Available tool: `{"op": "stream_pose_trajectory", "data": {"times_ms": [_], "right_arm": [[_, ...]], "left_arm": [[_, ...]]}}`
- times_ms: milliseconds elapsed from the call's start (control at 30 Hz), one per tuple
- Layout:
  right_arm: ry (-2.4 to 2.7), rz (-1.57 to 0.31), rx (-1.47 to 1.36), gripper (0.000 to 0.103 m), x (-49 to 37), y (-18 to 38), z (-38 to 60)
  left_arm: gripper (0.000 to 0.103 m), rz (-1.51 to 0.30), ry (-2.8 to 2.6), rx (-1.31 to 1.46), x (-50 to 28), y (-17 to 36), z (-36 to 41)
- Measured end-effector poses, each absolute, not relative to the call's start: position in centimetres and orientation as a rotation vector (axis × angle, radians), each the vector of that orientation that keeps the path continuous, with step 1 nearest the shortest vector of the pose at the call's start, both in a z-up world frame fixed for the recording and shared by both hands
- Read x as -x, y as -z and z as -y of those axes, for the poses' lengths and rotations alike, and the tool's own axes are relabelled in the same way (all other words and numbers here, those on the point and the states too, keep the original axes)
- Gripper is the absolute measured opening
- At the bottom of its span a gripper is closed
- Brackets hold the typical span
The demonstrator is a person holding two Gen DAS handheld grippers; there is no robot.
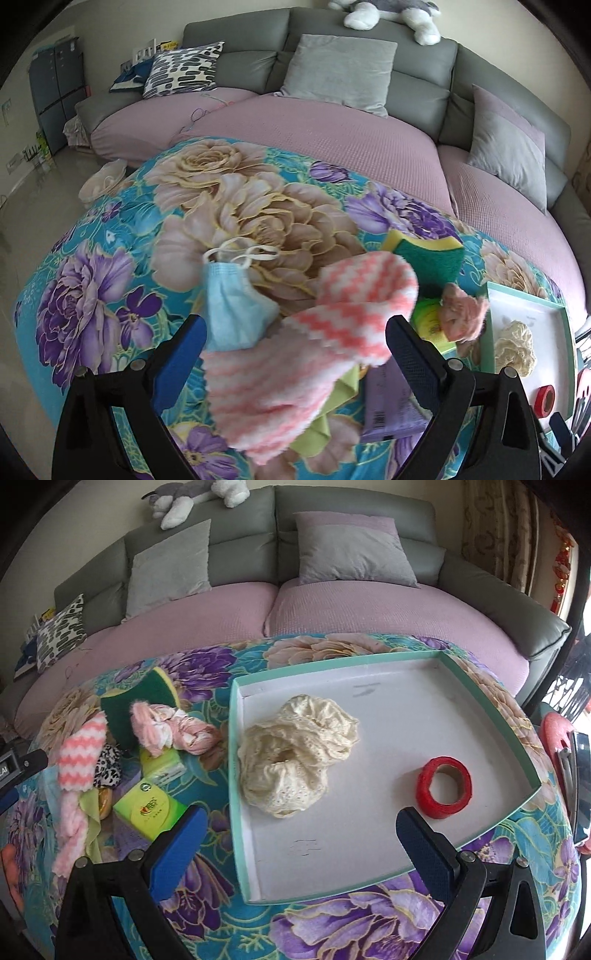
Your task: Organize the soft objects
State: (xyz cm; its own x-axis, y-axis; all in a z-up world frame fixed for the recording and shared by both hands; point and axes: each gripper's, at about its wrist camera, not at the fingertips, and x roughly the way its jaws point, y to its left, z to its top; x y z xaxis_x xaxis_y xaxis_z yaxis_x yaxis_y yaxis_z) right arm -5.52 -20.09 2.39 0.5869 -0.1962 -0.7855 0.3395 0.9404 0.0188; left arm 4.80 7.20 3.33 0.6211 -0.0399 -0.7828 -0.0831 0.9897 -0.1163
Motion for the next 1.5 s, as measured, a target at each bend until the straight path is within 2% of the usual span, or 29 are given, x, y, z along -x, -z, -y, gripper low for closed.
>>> {"op": "stream_pose_trajectory", "data": {"times_ms": [367, 800, 1500], "right_arm": [[0.148, -0.906, -0.133, 0.103, 4.2, -1.9, 14.0], [0.107, -0.949, -0.096, 0.103, 4.2, -0.3, 11.3], [0.053, -0.939, -0.215, 0.103, 1.6, 1.7, 12.7]], "left_arm": [[0.098, -0.891, -0.040, 0.206, -4.0, -2.9, -11.4], [0.098, -0.931, -0.037, 0.272, -3.2, -0.7, -14.9], [0.098, -1.026, 0.142, 0.137, -4.8, 1.8, -8.5]]}}
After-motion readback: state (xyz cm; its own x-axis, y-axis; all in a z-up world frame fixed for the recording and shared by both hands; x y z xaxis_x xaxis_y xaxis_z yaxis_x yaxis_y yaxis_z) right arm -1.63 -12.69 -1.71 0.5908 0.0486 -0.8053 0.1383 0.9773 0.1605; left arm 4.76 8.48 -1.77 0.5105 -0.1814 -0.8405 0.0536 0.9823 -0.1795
